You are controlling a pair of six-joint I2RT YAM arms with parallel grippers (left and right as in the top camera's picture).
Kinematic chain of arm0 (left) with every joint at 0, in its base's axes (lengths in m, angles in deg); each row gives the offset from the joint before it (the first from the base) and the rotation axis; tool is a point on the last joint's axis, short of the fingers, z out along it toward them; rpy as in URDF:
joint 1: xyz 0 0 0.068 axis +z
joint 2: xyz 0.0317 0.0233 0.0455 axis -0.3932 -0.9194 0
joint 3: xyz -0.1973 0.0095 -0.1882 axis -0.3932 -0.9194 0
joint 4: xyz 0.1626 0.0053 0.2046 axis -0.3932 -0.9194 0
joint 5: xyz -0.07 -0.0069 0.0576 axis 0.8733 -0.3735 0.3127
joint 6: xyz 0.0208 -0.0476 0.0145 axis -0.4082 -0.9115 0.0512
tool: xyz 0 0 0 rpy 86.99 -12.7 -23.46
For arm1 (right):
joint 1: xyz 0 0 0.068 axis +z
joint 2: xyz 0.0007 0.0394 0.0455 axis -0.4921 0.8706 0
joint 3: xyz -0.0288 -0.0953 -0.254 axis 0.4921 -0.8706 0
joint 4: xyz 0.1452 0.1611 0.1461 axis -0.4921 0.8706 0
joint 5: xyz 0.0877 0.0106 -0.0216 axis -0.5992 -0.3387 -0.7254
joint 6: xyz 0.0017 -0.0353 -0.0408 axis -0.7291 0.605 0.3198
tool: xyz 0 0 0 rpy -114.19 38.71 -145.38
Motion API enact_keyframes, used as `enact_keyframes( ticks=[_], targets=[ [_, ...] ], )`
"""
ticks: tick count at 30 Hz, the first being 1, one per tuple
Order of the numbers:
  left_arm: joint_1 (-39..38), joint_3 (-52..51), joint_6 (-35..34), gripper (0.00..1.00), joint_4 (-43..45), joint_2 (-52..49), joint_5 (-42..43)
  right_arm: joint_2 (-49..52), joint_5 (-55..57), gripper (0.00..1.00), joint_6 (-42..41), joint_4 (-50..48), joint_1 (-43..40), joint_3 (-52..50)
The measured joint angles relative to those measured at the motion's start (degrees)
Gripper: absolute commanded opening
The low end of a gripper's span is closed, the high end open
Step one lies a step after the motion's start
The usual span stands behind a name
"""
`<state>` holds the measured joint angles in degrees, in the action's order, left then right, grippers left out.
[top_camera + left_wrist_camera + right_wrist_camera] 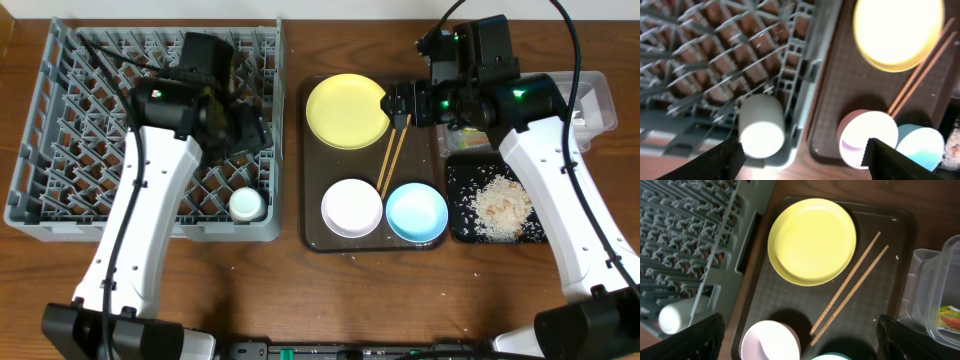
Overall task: Sort waste into correct bins and load items into the dishwasher
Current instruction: 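Move the left gripper to the pink-white bowl and grasp its rim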
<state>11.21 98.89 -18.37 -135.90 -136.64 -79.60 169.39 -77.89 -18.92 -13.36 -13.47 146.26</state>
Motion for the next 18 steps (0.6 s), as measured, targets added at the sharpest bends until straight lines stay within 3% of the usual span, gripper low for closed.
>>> enact_keyframes(
  ticks=[10,12,18],
  targets=[
    [-8.0,0.0,0.2,0.81,3.0,-1.2,0.5,0.0,1.5,0.93,-1.7,2.2,0.0,0.0],
    [-8.5,0.0,0.1,0.77,2.9,-1.6,0.5,0.0,1.5,0.93,-1.7,2.4,-0.1,0.0],
    [-11.4,-0.5,-3.2,0.77,2.1,-3.0,0.5,0.0,1.7,0.92,-1.9,2.6,-1.1,0.0]
  ],
)
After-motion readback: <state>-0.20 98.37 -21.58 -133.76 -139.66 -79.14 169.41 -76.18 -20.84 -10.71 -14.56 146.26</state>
